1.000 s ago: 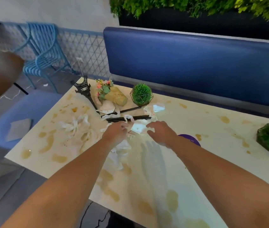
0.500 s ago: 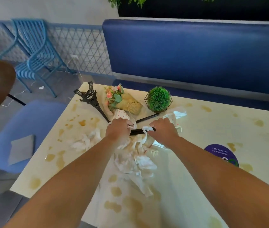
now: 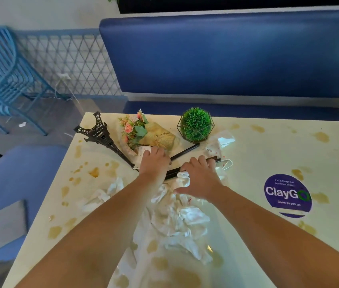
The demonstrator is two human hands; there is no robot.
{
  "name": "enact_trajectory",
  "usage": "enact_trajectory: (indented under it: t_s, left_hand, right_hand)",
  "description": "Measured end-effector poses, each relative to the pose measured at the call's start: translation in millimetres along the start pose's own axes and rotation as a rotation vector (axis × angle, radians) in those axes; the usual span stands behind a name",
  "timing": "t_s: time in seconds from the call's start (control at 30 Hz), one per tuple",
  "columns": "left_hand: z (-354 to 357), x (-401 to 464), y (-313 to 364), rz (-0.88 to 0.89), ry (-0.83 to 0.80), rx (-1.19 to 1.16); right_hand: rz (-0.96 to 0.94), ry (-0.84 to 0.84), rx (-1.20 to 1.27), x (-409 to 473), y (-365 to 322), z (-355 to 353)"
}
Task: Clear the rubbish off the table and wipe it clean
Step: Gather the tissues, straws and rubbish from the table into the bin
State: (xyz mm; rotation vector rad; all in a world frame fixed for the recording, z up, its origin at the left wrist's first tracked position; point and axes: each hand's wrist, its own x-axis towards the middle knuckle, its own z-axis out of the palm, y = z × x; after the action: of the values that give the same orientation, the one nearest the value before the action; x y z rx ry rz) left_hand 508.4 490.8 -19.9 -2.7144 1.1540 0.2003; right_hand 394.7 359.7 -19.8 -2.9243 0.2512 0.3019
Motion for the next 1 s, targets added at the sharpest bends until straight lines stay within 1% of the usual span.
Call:
enact_trajectory:
  t_s: [0.13, 0.37, 0.43, 0.5, 0.63, 0.7, 0.77, 0.83, 0.9, 0.93, 1.0]
  left_hand:
    - [-3.7, 6.0, -4.0, 0.003, 0.044, -0.051]
    - [-19.3, -0.6, -9.8, -0.100, 0.332, -0.387]
    - [-27.7, -1.7, -12.1, -0.141, 0.374, -0.477]
    - [-32.4, -6.2, -15.3, -0.142, 0.391, -0.547]
    - [-30.6, -23.6, -18.6, -0.101, 0.313, -0.776]
    - [-29.1, -33.7, -19.3, -0.100, 0.304, -0.866]
    - [-28.6, -42.1, -19.8, -0.158, 0.296, -0.894]
    - [-25.9, -47.5, -23.1, -0.239, 0.230, -0.892]
    - [-24.1, -50.8, -25.1, -0.270, 0.086, -0.948]
    - [-25.4, -52.7, -24.9, -0.259, 0.007, -1.017]
    - [-26.8, -56.0, -23.2, -0.204, -0.127, -1.158]
  right_hand:
    - [-0.009, 0.007, 0.038, -1.8, -3.1, 4.3]
    - [0.086, 0.037, 0.177, -2.7, -4.3, 6.1]
    - [0.064, 0.044, 0.178, -6.1, -7.5, 6.7]
    - [0.006, 0.017, 0.135, -10.2, -13.9, 8.0]
    - [-0.064, -0.062, -0.016, -13.9, -24.0, 12.2]
    - [-0.069, -0.055, -0.072, -14.5, -27.8, 15.2]
    - [-0.060, -0.027, -0.067, -14.2, -31.8, 18.2]
    - [-0.021, -0.001, 0.040, -12.4, -34.7, 19.9]
    - [0.024, 0.026, 0.195, -6.7, -35.9, 17.9]
    - [0.048, 0.047, 0.289, -3.2, -36.9, 15.1]
    - [0.129, 0.063, 0.617, 4.5, -39.9, 5.0]
